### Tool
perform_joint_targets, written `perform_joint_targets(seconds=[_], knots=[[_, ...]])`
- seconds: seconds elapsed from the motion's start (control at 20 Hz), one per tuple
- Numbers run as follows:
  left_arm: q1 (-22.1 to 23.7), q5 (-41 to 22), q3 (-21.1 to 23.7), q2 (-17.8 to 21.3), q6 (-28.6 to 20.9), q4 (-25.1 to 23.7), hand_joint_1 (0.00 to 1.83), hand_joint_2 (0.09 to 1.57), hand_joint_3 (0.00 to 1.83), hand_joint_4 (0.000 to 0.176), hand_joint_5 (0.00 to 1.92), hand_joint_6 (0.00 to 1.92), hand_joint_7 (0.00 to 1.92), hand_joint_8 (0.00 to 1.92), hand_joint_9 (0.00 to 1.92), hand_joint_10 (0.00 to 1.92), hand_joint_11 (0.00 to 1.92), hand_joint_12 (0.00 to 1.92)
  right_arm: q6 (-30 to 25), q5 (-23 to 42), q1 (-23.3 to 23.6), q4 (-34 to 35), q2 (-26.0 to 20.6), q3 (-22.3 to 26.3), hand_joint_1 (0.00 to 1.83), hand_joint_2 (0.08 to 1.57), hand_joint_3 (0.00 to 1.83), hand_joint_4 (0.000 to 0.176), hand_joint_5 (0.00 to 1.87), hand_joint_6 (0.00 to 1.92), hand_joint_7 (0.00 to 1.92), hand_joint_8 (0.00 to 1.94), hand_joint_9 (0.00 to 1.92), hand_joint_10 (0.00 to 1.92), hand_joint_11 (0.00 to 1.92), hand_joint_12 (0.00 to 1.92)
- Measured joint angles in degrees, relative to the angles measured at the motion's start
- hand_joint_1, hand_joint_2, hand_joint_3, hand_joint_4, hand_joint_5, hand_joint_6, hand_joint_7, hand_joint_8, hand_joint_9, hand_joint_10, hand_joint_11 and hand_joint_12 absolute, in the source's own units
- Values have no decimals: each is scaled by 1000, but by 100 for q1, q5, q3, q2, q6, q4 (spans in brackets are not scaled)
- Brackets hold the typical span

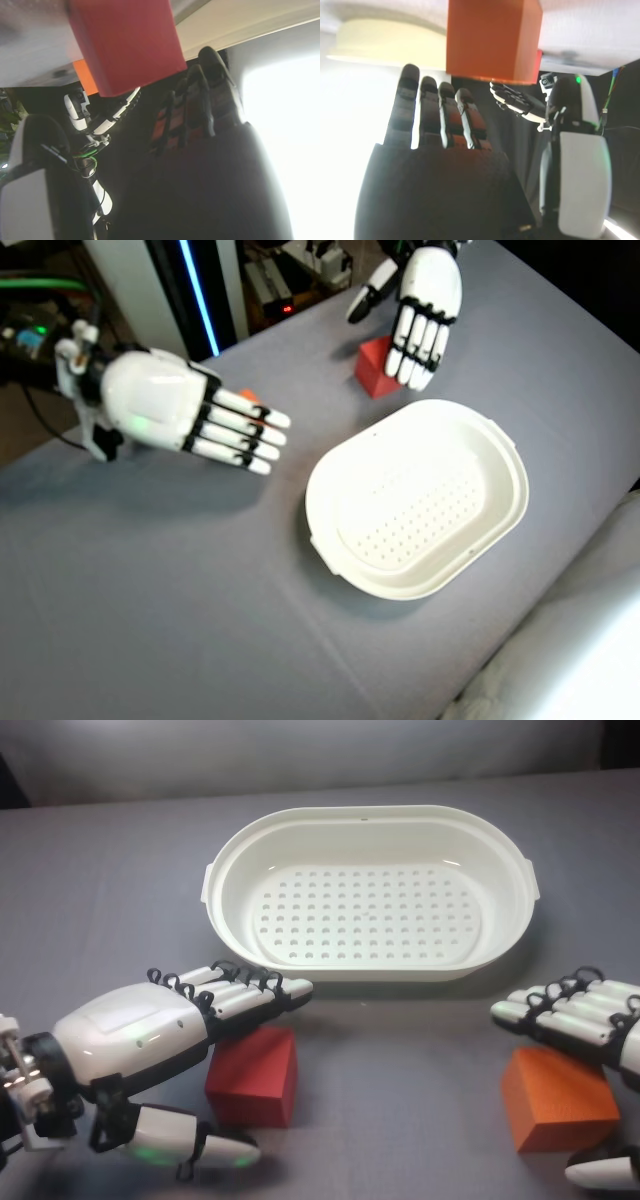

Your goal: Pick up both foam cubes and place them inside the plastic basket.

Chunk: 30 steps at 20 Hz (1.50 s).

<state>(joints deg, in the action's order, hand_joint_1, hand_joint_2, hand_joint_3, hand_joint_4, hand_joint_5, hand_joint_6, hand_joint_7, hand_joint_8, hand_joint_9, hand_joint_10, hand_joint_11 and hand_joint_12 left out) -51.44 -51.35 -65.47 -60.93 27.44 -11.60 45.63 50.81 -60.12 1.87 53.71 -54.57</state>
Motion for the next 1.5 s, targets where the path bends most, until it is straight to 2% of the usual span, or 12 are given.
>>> perform_joint_targets(seconds=[0.05, 0.1, 0.25, 0.9, 1.0, 1.05, 1.15, 1.2, 1.25, 1.3, 1.4, 1.5], knots=[[4, 61, -33, -35, -13, 9, 1263, 1177, 5, 0, 668, 146, 762, 1094, 646, 1095, 509, 1639, -4, -72, 26, 7, 57, -55, 1014, 1174, 4, 0, 452, 66, 619, 92, 486, 324, 0, 1401], [57, 72, -48, -70, -79, 26, 1336, 1201, 1, 0, 747, 981, 782, 1386, 882, 1474, 892, 1644, -46, -70, 138, 35, 118, -144, 1317, 1203, 8, 0, 683, 1144, 858, 1239, 776, 1362, 609, 1600], [74, 28, -46, -70, -52, 0, 1342, 1231, 7, 0, 684, 1232, 690, 1410, 802, 1565, 787, 1686, -79, -9, 142, 46, 122, -160, 1339, 1242, 4, 0, 640, 1229, 770, 1399, 706, 1611, 613, 1668], [2028, 240, -951, -354, 678, 223, 1260, 1198, 0, 0, 741, 1125, 897, 1340, 909, 1473, 842, 1747, 612, 164, 1880, 328, 295, -850, 1324, 1272, 1, 0, 547, 1478, 715, 1395, 699, 1590, 545, 1674], [2199, 551, -1204, -647, 730, 435, 1236, 1197, 0, 0, 737, 1128, 927, 1336, 957, 1405, 766, 1808, 632, -323, 2227, 439, 715, -1294, 1324, 1276, 1, 0, 530, 1466, 700, 1436, 706, 1580, 571, 1658], [2199, 761, -1333, -763, 800, 538, 1214, 1213, 1, 0, 748, 1259, 832, 1335, 1035, 1480, 930, 1884, 647, -619, 2354, 527, 920, -1521, 1273, 1289, 0, 0, 344, 1007, 658, 1500, 619, 1218, 513, 1648], [2192, 1224, -1624, -973, 881, 835, 864, 1182, 0, 0, 420, 572, 600, 834, 683, 1286, 680, 1810, 680, -1119, 2498, 667, 1185, -1851, 275, 1311, 1, 0, 61, 519, 332, 516, 279, 815, 68, 1686], [2192, 1403, -1707, -1001, 894, 946, 610, 1154, 0, 0, 167, 241, 245, 302, 132, 855, 97, 1729, 719, -1325, 2527, 713, 1263, -1937, 12, 1217, 0, 13, 5, 52, 71, 71, 29, 428, 2, 1340], [2192, 1453, -1729, -1001, 896, 970, 610, 1154, 0, 0, 167, 241, 245, 302, 132, 855, 97, 1729, 719, -1423, 2535, 717, 1296, -1974, 12, 1217, 0, 13, 5, 52, 71, 71, 29, 428, 2, 1340], [2192, 1473, -1731, -999, 896, 984, 493, 1091, 0, 72, 9, 23, 14, 20, 4, 84, 3, 1311, 743, -1567, 2573, 750, 1333, -2000, 0, 1137, 0, 101, 0, 1, 2, 2, 0, 16, 0, 1075], [2192, 1449, -1703, -1005, 914, 940, 485, 1063, 0, 81, 1, 4, 2, 3, 0, 16, 0, 1105, 758, -1558, 2601, 750, 1333, -2000, 0, 1118, 0, 124, 0, 0, 0, 0, 0, 2, 0, 1067], [2168, 1410, -1637, -997, 981, 977, 505, 1018, 0, 124, 0, 0, 0, 0, 0, 0, 0, 324, 796, -1547, 2601, 761, 1327, -1978, 0, 1111, 0, 100, 0, 0, 0, 0, 0, 0, 0, 1066]])
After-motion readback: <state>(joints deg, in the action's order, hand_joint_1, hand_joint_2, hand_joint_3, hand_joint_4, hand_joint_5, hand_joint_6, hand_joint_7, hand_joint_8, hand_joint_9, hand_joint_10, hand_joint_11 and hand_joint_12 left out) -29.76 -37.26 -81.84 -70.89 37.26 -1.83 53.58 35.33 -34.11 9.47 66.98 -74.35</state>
